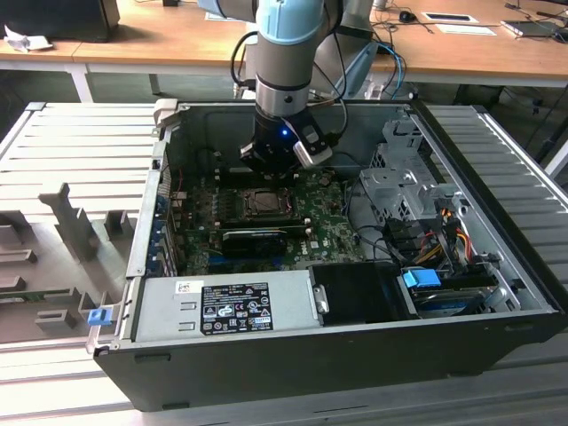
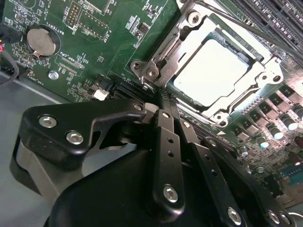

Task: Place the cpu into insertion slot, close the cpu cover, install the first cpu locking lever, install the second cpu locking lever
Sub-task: 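Install the first cpu locking lever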

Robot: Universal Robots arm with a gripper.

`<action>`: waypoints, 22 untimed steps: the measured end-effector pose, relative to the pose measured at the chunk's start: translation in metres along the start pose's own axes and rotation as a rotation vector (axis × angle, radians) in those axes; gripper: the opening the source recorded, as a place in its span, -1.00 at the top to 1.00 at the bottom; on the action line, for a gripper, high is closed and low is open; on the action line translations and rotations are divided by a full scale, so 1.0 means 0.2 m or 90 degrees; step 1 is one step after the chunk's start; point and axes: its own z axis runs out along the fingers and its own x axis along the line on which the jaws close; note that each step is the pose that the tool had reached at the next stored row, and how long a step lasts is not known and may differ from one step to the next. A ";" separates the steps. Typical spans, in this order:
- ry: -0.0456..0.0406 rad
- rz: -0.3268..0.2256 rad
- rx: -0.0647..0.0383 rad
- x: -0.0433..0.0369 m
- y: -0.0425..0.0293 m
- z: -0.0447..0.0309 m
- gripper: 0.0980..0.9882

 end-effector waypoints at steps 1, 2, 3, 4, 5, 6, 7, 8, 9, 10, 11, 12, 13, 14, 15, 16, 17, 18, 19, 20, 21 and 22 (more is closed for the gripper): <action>0.0001 0.000 0.000 0.000 -0.001 0.004 0.98; 0.0002 0.000 0.000 -0.001 -0.002 0.008 0.98; 0.0001 0.000 0.000 -0.002 -0.002 0.010 0.98; -0.0001 0.000 -0.002 -0.002 -0.002 0.011 0.98; -0.0002 0.000 -0.003 -0.002 -0.002 0.011 0.98; -0.0004 0.000 -0.003 -0.002 -0.002 0.007 0.98; -0.0010 0.000 -0.004 -0.003 0.000 -0.003 0.98; -0.0006 0.000 -0.003 -0.003 0.002 -0.020 0.98; -0.0003 0.000 -0.003 -0.003 0.005 -0.059 0.98; -0.0003 0.000 -0.003 -0.003 0.008 -0.085 0.98; -0.0002 0.000 -0.002 -0.004 0.008 -0.087 0.98; -0.0002 0.000 -0.002 -0.004 0.008 -0.087 0.98; -0.0002 0.000 -0.002 -0.003 0.006 -0.087 0.98; -0.0001 0.000 -0.002 -0.003 0.003 -0.088 0.98; -0.0002 0.000 -0.002 -0.003 -0.002 -0.088 0.98; -0.0001 0.000 -0.002 -0.002 -0.006 -0.089 0.98; -0.0002 0.000 -0.002 -0.002 -0.008 -0.089 0.98; -0.0001 0.000 -0.002 -0.002 -0.011 -0.089 0.98; -0.0002 0.000 -0.002 -0.002 -0.014 -0.089 0.98; -0.0001 0.000 -0.002 -0.001 -0.015 -0.089 0.98; -0.0002 0.000 -0.002 -0.001 -0.016 -0.089 0.98; -0.0002 0.000 -0.002 -0.001 -0.018 -0.090 0.98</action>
